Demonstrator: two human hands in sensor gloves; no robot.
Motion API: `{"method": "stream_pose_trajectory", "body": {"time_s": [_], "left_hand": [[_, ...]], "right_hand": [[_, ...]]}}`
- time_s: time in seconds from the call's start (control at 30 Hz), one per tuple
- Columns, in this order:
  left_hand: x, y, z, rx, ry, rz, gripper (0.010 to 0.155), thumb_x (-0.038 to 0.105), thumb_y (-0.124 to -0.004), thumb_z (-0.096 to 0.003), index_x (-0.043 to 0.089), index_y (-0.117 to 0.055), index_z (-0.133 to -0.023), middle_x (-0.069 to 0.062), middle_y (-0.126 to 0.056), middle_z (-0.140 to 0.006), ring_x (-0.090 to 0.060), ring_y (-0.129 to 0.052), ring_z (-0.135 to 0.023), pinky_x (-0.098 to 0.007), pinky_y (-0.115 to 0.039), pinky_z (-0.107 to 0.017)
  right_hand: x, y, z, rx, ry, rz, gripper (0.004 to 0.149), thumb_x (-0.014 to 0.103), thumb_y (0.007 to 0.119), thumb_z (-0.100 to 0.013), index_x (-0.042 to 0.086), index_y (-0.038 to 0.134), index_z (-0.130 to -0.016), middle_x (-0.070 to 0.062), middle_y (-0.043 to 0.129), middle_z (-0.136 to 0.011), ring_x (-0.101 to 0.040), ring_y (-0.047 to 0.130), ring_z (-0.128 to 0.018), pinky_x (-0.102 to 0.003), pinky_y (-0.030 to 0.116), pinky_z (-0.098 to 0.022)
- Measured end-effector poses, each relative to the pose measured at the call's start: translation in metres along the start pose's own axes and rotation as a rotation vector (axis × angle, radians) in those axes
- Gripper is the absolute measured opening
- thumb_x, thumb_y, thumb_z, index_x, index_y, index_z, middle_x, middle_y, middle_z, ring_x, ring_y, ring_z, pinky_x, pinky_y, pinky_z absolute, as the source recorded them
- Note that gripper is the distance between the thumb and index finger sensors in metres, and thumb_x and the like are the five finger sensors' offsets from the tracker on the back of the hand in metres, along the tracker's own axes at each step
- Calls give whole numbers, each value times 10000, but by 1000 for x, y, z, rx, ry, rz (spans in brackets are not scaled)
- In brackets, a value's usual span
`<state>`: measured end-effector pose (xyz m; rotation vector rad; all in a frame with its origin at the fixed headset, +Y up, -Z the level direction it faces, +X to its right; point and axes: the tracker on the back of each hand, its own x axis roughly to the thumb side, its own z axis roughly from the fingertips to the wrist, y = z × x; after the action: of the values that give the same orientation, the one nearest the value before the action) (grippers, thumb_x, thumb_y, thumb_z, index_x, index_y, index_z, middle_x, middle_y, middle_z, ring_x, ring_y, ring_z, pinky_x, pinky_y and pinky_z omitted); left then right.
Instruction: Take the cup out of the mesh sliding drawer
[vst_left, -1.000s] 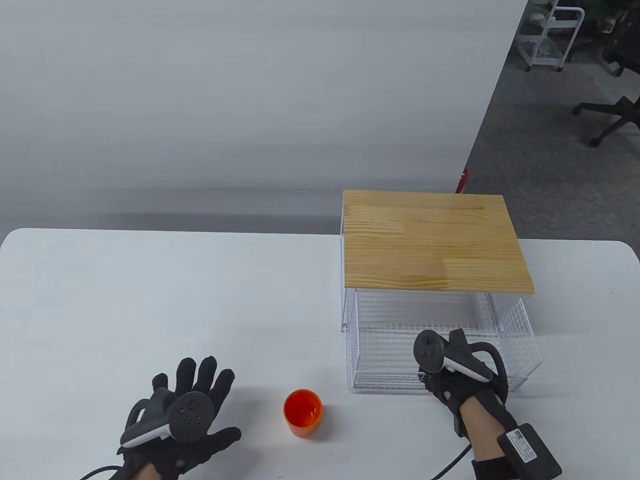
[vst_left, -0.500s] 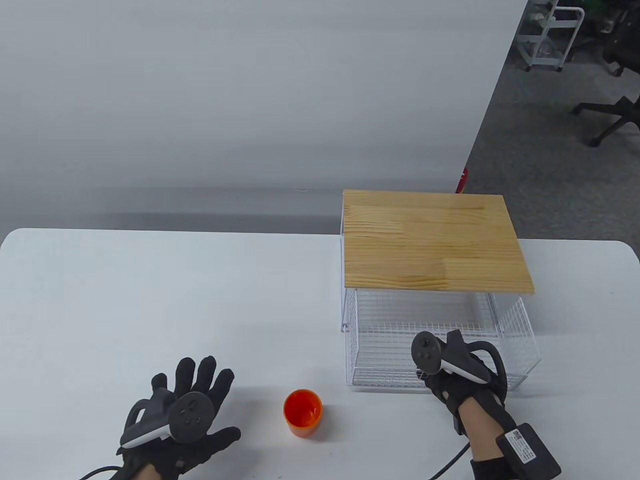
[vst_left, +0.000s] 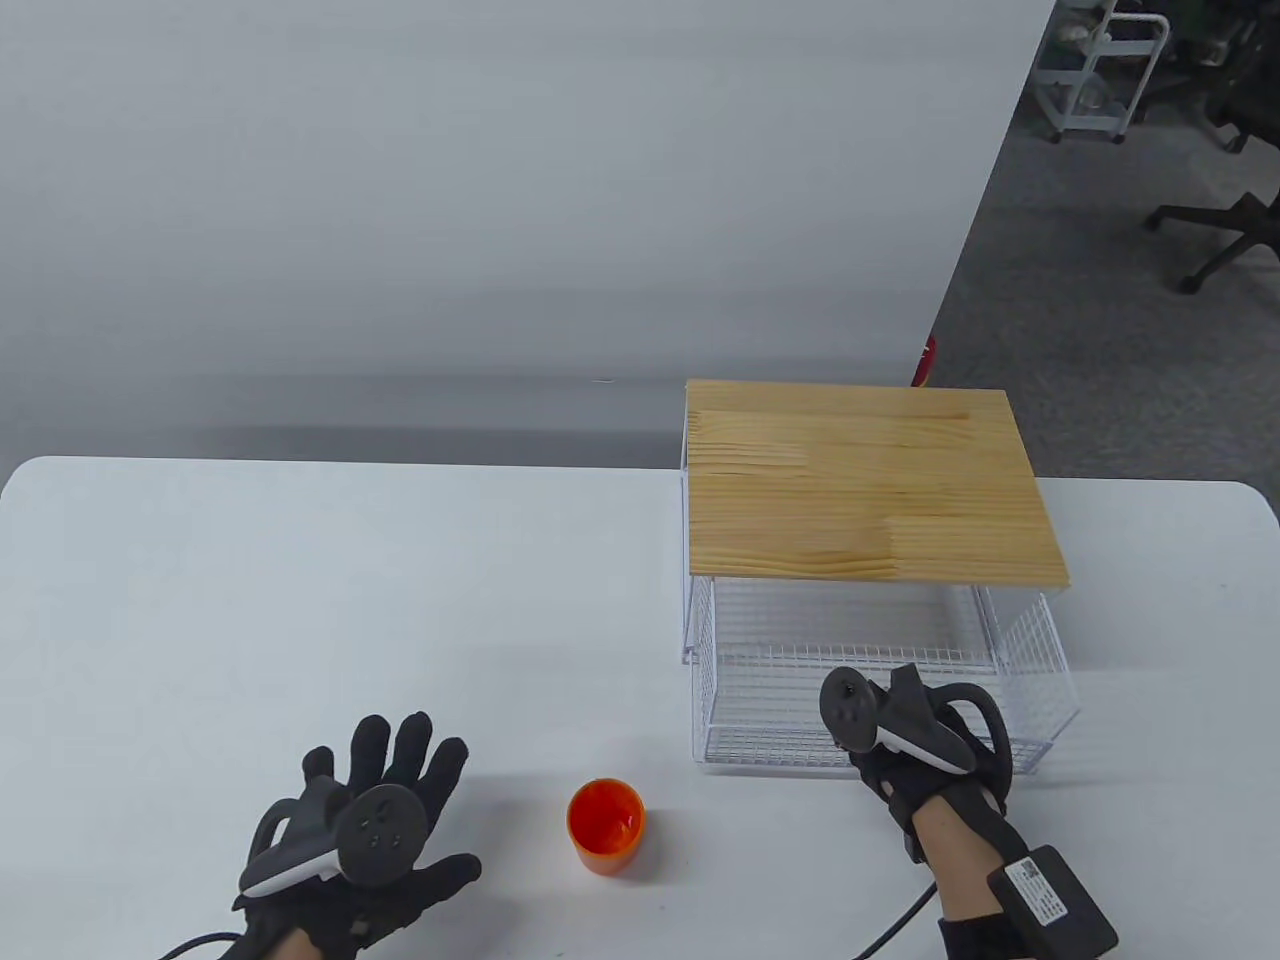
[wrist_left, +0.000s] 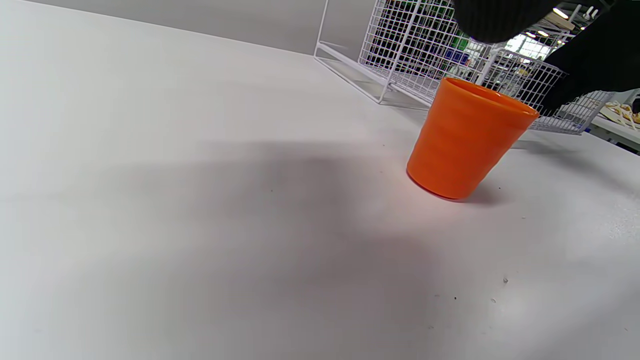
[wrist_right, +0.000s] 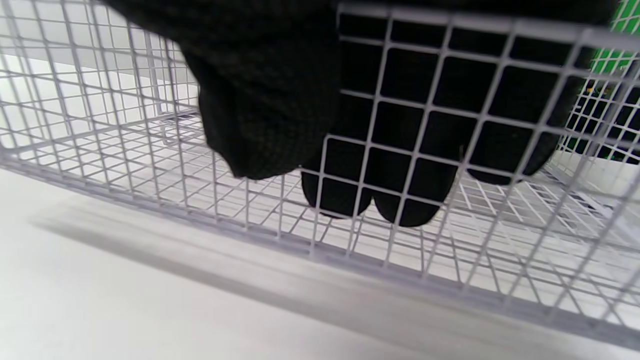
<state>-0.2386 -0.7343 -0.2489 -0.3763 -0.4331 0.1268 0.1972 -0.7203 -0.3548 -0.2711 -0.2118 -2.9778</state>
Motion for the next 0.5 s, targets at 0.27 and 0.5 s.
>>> {"method": "stream_pose_trajectory", "body": {"time_s": [0.27,0.5], "left_hand": [[-1,0,0,2,1,0,947,697,-543,-557,190,37,-1107,-235,122,-1116,-615,107,-959,-829,15,-522],[-1,0,0,-2,1,2,947,697,-544,-556,191,36,-1107,-235,121,-1116,-615,106,-959,-829,14,-523]], "right_hand": [[1,-1,0,-34,14,17,280,241,942,-451,352,1042,-688,-48,1203,-700,-284,1253,-633,-569,1052,-411],[3,0,1,-79,18,35,287,244,937,-450,355,1031,-698,-40,1198,-702,-283,1251,-632,-564,1051,-415]]}}
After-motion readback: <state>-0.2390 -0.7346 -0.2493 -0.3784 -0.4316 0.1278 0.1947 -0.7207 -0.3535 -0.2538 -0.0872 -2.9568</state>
